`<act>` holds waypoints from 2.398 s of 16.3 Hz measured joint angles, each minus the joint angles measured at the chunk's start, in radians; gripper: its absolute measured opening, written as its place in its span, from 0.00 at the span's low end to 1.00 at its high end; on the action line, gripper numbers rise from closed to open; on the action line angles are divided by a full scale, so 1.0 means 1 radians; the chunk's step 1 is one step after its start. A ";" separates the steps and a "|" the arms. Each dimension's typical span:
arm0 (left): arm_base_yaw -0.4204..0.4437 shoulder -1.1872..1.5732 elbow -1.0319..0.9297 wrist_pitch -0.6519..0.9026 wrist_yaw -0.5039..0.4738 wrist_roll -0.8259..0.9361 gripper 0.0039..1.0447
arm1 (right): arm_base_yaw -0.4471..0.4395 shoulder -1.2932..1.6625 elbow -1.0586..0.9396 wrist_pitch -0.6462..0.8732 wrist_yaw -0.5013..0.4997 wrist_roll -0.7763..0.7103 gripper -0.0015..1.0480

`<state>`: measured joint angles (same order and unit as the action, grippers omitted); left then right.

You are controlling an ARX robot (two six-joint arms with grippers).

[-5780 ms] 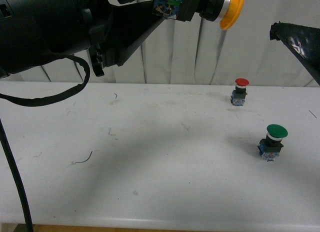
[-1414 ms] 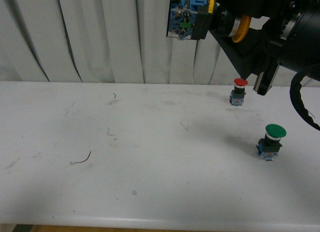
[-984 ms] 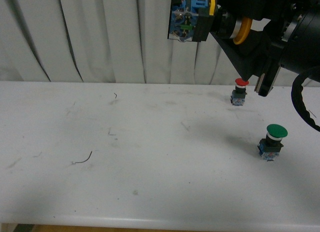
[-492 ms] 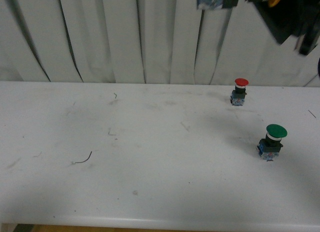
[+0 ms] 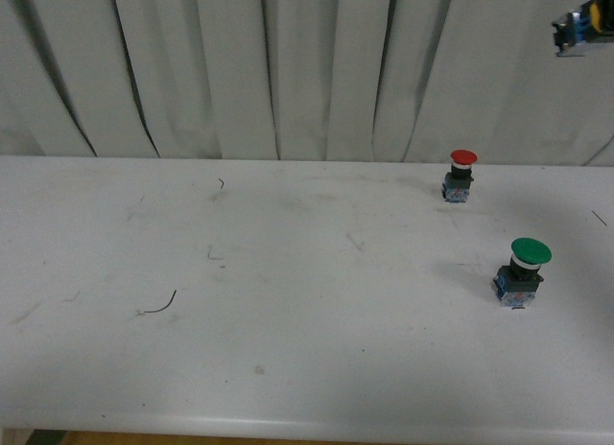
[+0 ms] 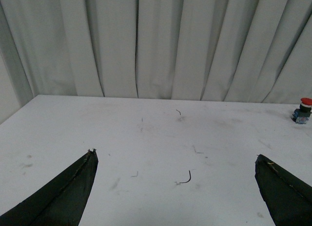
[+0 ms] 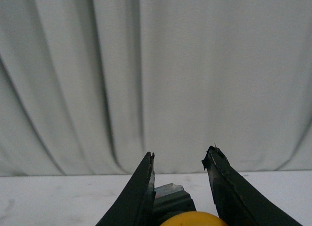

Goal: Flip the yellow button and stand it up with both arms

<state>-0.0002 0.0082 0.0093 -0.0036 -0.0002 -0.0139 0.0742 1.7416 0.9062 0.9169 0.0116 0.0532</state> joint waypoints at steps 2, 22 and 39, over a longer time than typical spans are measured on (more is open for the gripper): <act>0.000 0.000 0.000 0.000 0.000 0.000 0.94 | -0.018 0.020 0.034 -0.028 0.050 -0.117 0.31; 0.000 0.000 0.000 0.000 0.000 0.000 0.94 | 0.043 0.616 0.776 -0.913 0.231 0.126 0.31; 0.000 0.000 0.000 0.000 0.000 0.000 0.94 | 0.044 0.760 0.910 -1.008 0.242 0.046 0.31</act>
<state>-0.0002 0.0082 0.0093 -0.0036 -0.0002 -0.0139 0.1181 2.5015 1.8160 -0.0910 0.2539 0.0994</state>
